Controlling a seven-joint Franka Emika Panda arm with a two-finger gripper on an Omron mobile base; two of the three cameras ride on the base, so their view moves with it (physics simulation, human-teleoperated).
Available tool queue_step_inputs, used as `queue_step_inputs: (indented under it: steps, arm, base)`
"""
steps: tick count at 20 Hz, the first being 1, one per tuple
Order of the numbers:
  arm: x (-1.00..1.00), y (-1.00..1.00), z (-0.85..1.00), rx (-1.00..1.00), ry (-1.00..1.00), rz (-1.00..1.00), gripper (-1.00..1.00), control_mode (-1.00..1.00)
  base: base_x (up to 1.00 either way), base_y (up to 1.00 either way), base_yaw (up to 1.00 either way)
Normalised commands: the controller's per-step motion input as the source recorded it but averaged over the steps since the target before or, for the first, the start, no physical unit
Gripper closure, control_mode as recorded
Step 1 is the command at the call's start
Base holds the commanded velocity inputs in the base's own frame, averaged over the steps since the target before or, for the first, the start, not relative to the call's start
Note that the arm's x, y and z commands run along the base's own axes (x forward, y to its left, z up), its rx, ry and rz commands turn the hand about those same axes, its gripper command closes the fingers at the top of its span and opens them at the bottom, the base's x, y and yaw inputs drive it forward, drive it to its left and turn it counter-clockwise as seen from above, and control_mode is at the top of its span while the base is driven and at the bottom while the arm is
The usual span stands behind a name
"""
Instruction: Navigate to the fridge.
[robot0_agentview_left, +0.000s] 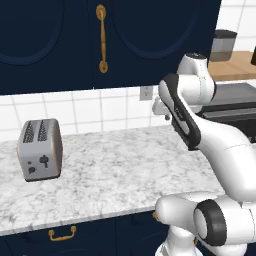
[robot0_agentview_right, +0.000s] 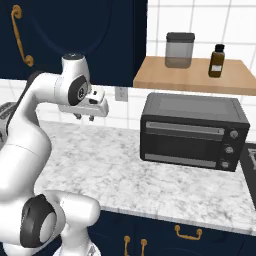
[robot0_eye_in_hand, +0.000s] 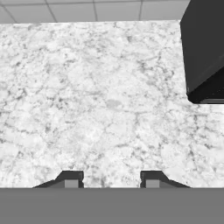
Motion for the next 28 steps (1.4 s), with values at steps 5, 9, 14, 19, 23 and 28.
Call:
queue_step_inputs:
  steps: [5,9,14,19,23,28]
  arm:
    - [-0.86,0.01,0.00,-0.01,-0.11,0.00,-1.00,-1.00]
    - [-1.00,0.00,0.00,-0.04,-0.06,0.00,-1.00,-1.00]
    - [-0.66,0.00,0.00,0.00,-0.06,0.00,-1.00,1.00]
    - [0.00,0.00,0.00,0.00,0.00,0.00,-1.00,1.00]
    - [0.00,0.00,0.00,0.00,0.00,0.00,-1.00,1.00]
    - [0.00,0.00,0.00,0.00,0.00,0.00,-1.00,1.00]
  base:
    - [0.00,0.00,0.00]
    - [0.00,0.00,0.00]
    - [-0.16,0.00,0.00]
    - [-0.95,0.21,0.22]
    - [-0.30,0.52,0.62]
    - [0.00,0.58,0.75]
